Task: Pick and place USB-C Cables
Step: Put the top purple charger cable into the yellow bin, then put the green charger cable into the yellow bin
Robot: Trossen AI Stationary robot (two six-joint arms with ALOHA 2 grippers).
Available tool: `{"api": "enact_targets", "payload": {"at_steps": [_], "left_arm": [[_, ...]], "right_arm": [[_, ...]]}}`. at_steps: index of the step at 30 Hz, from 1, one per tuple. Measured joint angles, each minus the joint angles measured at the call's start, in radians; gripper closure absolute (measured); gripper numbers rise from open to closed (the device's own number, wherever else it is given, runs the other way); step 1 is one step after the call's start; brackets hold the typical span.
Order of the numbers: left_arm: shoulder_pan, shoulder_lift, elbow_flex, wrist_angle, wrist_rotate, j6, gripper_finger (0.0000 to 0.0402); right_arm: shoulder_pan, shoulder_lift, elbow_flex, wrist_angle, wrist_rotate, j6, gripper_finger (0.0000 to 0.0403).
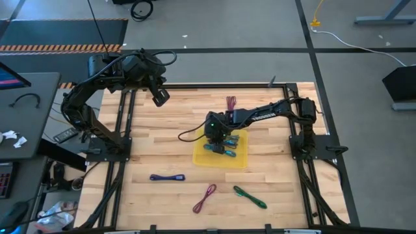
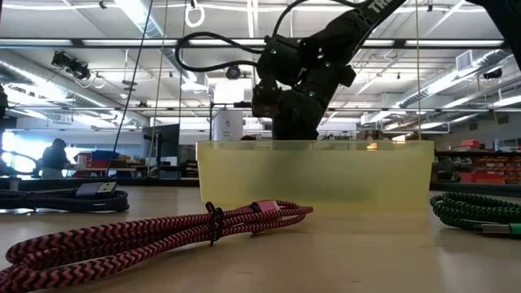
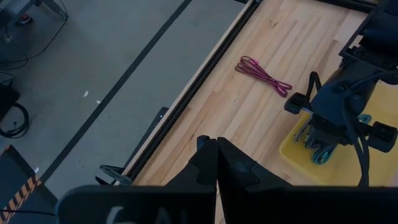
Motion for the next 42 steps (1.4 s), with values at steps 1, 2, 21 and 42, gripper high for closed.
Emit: {"api": "enact_targets", "payload": {"at_steps": [1, 2, 21, 42], "left_arm": [[0.0, 0.0, 0.0, 0.0, 0.0, 0.0, 0.0397], [0.001, 0.0, 0.0, 0.0, 0.0, 0.0, 0.0397], [0.001, 0.0, 0.0, 0.0, 0.0, 0.0, 0.0397], [0.0, 0.0, 0.0, 0.0, 0.0, 0.007, 0.0397]], "right_arm": [[0.0, 0.0, 0.0, 0.005, 0.0, 0.0, 0.0396], [0.0, 0.0, 0.0, 0.009, 0.0, 0.0, 0.0396], [0.001, 0.0, 0.0, 0.038, -0.053, -0.011, 0.0376], [-0.002, -0.007, 0.256, -0.18, -0.027, -0.109, 0.029]]}}
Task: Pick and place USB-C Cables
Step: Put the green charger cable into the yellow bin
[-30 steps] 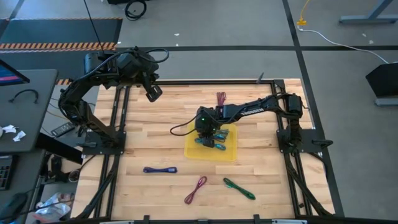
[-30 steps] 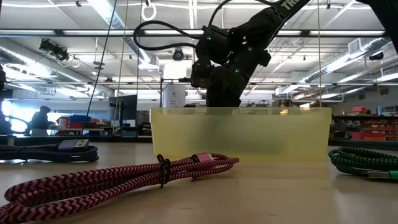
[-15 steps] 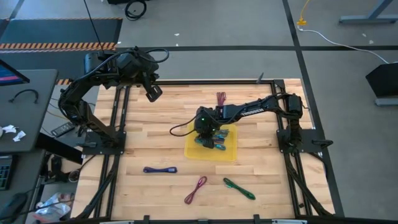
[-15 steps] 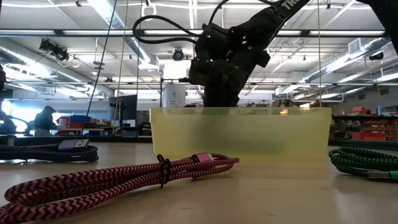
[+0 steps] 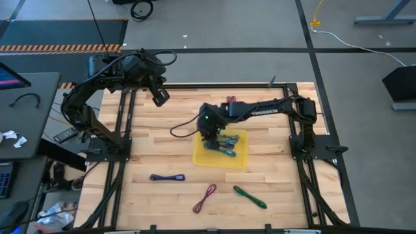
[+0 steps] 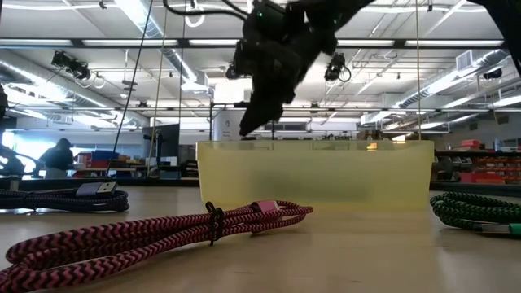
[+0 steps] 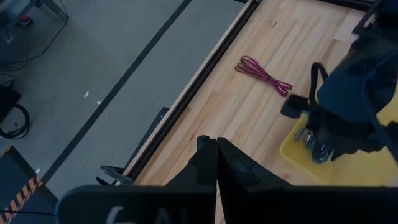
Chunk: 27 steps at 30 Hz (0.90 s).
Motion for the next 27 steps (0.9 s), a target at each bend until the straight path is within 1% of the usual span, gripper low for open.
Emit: {"api": "enact_targets", "payload": {"at_steps": [4, 6, 8, 11, 14, 16, 22, 27], "left_arm": [[0.0, 0.0, 0.0, 0.0, 0.0, 0.001, 0.0397], [0.0, 0.0, 0.0, 0.0, 0.0, 0.001, 0.0397], [0.0, 0.0, 0.0, 0.0, 0.0, 0.0, 0.0397], [0.0, 0.0, 0.0, 0.0, 0.0, -0.016, 0.0397], [0.0, 0.0, 0.0, 0.0, 0.0, -0.041, 0.0397], [0.0, 0.0, 0.0, 0.0, 0.0, -0.05, 0.0397], [0.0, 0.0, 0.0, 0.0, 0.0, -0.05, 0.0397], [0.0, 0.0, 0.0, 0.0, 0.0, -0.026, 0.0397]], "right_arm": [[-0.036, -0.004, 0.159, -0.242, 0.135, -0.131, 0.029], [-0.07, -0.004, 0.219, -0.331, 0.2, -0.159, 0.029], [-0.118, -0.004, 0.265, -0.403, 0.238, -0.138, 0.029], [-0.21, -0.004, 0.302, -0.477, 0.271, 0.019, 0.029], [-0.296, -0.004, 0.301, -0.555, 0.273, 0.215, 0.029], [-0.334, -0.005, 0.29, -0.578, 0.276, 0.278, 0.0289], [-0.36, -0.004, 0.253, -0.584, 0.261, 0.327, 0.0288], [-0.315, -0.004, 0.216, -0.733, 0.185, 0.325, 0.0288]]}}
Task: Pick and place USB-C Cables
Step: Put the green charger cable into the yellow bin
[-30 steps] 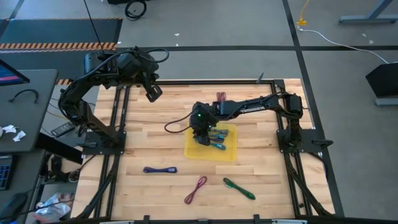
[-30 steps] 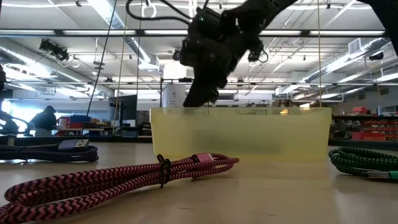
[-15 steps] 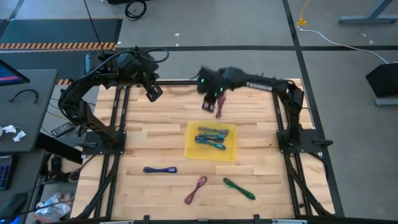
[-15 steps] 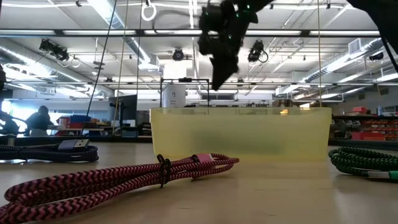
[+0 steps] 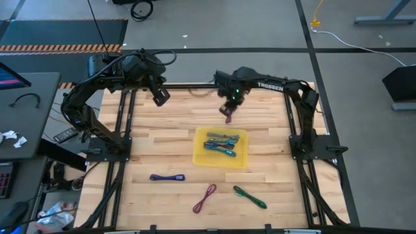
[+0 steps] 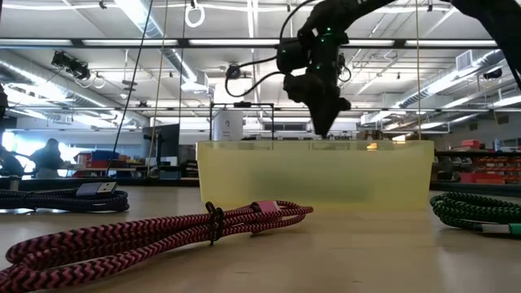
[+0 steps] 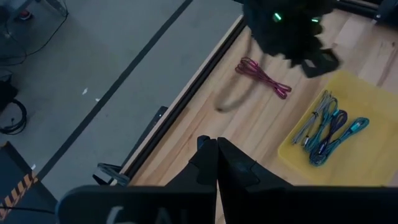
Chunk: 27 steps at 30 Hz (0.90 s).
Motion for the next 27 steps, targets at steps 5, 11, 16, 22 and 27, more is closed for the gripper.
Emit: {"api": "enact_targets", "payload": {"at_steps": [5, 11, 16, 22, 27], "left_arm": [[0.0, 0.0, 0.0, 0.0, 0.0, 0.029, 0.0397], [0.0, 0.0, 0.0, 0.0, 0.0, 0.038, 0.0397], [0.0, 0.0, 0.0, 0.0, 0.0, 0.051, 0.0397], [0.0, 0.0, 0.0, 0.0, 0.0, 0.08, 0.0397], [0.0, 0.0, 0.0, 0.0, 0.0, 0.079, 0.0397]], "right_arm": [[0.092, 0.0, -0.013, -0.192, -0.001, -0.014, 0.0288], [0.231, -0.007, -0.014, -0.257, -0.022, 0.051, 0.0288], [0.364, -0.017, -0.014, -0.25, -0.039, 0.141, 0.0288], [0.539, -0.055, -0.014, -0.243, 0.018, 0.305, 0.0288], [0.687, -0.123, -0.014, -0.267, 0.085, 0.522, 0.0288]]}}
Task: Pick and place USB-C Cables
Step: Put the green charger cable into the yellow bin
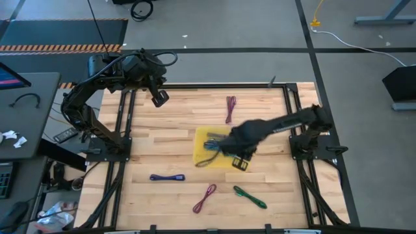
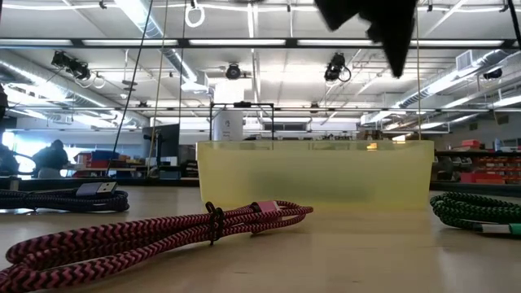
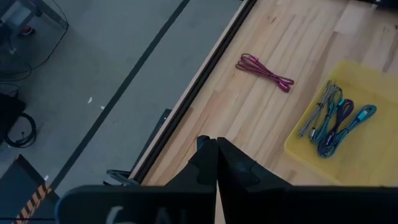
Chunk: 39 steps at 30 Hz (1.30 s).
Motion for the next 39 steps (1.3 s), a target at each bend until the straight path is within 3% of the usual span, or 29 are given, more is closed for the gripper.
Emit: {"api": "enact_targets", "payload": {"at_steps": [10, 15, 24, 31, 39], "left_arm": [[0.0, 0.0, 0.0, 0.001, 0.0, -0.031, 0.0397], [0.0, 0.0, 0.0, 0.001, 0.0, -0.03, 0.0397], [0.0, 0.0, 0.0, 0.004, 0.0, -0.03, 0.0397], [-0.001, 0.0, 0.0, 0.003, 0.0, -0.078, 0.0397], [-0.001, 0.0, 0.0, 0.003, 0.0, -0.106, 0.0397]], "right_arm": [[0.283, -0.148, -0.044, -0.025, 0.054, 0.492, 0.0288], [0.433, -0.194, -0.154, 0.124, 0.055, 0.662, 0.0288], [0.577, -0.192, -0.459, 0.683, 0.054, 0.719, 0.0288], [0.583, -0.192, -0.647, 0.826, -0.008, 0.705, 0.0279], [0.554, -0.192, -0.76, 0.998, -0.002, 0.665, 0.0206]]}}
